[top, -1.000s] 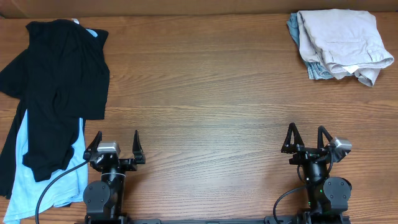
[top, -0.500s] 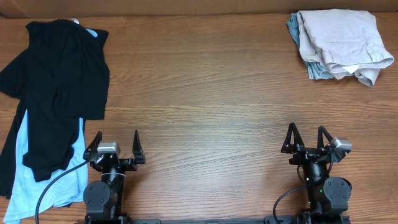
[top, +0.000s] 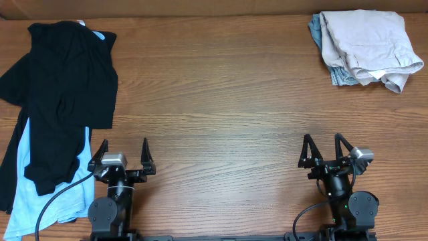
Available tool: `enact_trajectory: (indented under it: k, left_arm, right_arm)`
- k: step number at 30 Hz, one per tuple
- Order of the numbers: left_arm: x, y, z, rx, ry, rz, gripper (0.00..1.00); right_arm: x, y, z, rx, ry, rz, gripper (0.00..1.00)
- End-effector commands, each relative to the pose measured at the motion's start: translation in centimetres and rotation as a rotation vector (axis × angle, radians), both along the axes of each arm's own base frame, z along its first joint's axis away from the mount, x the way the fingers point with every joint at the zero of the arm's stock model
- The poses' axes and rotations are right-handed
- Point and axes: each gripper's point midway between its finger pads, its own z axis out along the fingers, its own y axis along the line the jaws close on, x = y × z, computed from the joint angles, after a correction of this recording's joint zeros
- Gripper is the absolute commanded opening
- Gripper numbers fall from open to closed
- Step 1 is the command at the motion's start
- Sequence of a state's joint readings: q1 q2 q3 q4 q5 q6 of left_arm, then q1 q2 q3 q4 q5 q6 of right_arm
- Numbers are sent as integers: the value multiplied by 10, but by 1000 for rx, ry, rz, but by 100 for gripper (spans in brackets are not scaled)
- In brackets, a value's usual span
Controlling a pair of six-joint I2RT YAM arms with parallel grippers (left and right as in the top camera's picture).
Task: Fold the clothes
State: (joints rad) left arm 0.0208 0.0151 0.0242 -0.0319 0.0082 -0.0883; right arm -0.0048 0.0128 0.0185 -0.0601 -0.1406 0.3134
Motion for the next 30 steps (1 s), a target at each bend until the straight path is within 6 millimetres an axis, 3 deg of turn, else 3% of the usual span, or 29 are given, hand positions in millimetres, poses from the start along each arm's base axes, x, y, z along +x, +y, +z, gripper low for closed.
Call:
enact_trajectory:
  k: [1, 9, 19, 24, 30]
  left_arm:
    - [-9, 3, 48, -30, -102, 17, 100]
    - [-9, 2, 101, -18, -119, 13, 100]
    - [24, 2, 129, -3, 138, 7, 100]
    - [44, 2, 141, -6, 305, 7, 100]
    - [73, 0, 139, 24, 502, -19, 100]
  right_arm:
    - [-6, 13, 23, -30, -63, 76, 100]
    - [-14, 28, 67, -40, -106, 162, 100]
    - [8, 30, 114, -88, 60, 182, 100]
    - [33, 30, 121, -81, 250, 192, 100]
    - [66, 36, 104, -48, 493, 234, 100]
